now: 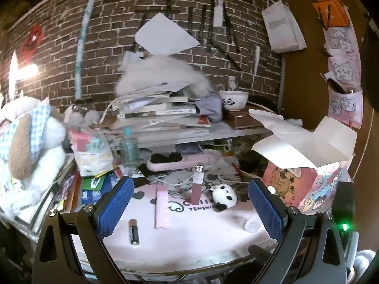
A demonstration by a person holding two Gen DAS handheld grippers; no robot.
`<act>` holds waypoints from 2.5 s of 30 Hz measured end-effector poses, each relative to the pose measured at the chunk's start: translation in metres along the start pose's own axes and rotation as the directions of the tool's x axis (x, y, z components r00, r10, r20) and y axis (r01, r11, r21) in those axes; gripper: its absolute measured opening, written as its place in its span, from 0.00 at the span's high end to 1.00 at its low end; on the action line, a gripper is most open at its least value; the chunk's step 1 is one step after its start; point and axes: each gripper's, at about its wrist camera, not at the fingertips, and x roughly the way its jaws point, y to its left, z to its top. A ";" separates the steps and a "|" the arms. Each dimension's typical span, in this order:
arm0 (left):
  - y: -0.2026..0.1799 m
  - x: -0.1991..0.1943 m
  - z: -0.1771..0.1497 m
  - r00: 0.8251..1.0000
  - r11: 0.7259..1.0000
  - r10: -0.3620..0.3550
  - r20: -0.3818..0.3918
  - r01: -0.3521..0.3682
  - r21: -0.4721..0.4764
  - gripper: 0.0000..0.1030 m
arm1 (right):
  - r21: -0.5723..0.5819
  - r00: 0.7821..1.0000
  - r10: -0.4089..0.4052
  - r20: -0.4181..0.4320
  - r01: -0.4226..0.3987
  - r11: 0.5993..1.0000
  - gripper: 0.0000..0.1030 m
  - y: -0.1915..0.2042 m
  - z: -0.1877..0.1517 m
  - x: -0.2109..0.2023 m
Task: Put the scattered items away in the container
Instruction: 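Grasp the clear spray bottle by its body with the right gripper, then lift and carry the spray bottle with the right gripper into the box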
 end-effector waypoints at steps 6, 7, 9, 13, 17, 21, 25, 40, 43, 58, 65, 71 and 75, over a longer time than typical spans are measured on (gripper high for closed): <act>0.012 -0.001 -0.013 1.000 1.000 0.009 -0.006 -0.009 -0.030 0.06 | 0.010 0.998 -0.049 -0.028 0.049 0.999 0.09 0.000 0.004 0.023; 0.013 -0.001 -0.015 1.000 0.999 0.012 -0.009 -0.012 -0.031 0.06 | -0.013 0.997 -0.081 -0.016 0.081 0.997 0.14 0.003 0.004 0.025; 0.015 0.002 -0.021 0.999 0.999 0.030 -0.018 -0.031 -0.031 0.06 | -0.036 0.994 -0.111 -0.007 0.110 0.993 0.29 0.008 0.003 0.029; 0.019 0.008 -0.033 0.997 0.997 0.060 -0.043 -0.061 -0.043 0.06 | -0.030 0.996 -0.092 0.004 0.092 0.995 0.29 0.008 0.005 0.034; 0.023 0.017 -0.044 0.994 0.995 0.080 -0.080 -0.085 -0.061 0.06 | -0.027 0.995 -0.096 0.023 0.097 0.995 0.30 0.010 0.009 0.035; 0.023 0.027 -0.052 0.990 0.994 0.081 -0.111 -0.089 -0.064 0.06 | -0.020 0.995 -0.098 0.014 0.098 0.995 0.47 0.009 0.011 0.039; 0.022 0.030 -0.055 0.989 0.994 0.079 -0.123 -0.087 -0.067 0.06 | -0.010 0.996 -0.094 -0.002 0.094 0.996 0.49 0.008 0.011 0.045; 0.020 0.032 -0.056 0.989 0.994 0.074 -0.129 -0.083 -0.068 0.06 | -0.004 0.996 -0.090 0.004 0.090 0.996 0.75 0.009 0.011 0.050; 0.020 0.032 -0.056 0.989 0.994 0.075 -0.128 -0.084 -0.069 0.06 | -0.008 0.995 -0.093 0.023 0.093 0.996 0.75 0.010 0.012 0.046; 0.027 0.035 -0.060 0.985 0.992 0.091 -0.146 -0.103 -0.079 0.06 | -0.091 0.996 0.067 0.063 -0.061 0.994 0.75 0.022 0.037 0.009; 0.028 0.035 -0.059 0.984 0.992 0.090 -0.154 -0.102 -0.076 0.06 | -0.136 0.980 0.183 0.076 -0.171 0.976 0.75 0.033 0.054 -0.013; 0.024 0.036 -0.058 0.984 0.993 0.082 -0.160 -0.094 -0.067 0.06 | -0.144 0.972 0.208 0.112 -0.191 0.971 0.75 0.026 0.074 -0.036; 0.019 0.038 -0.057 0.984 0.995 0.068 -0.162 -0.078 -0.057 0.06 | -0.129 0.973 0.186 0.135 -0.169 0.977 0.75 0.007 0.093 -0.052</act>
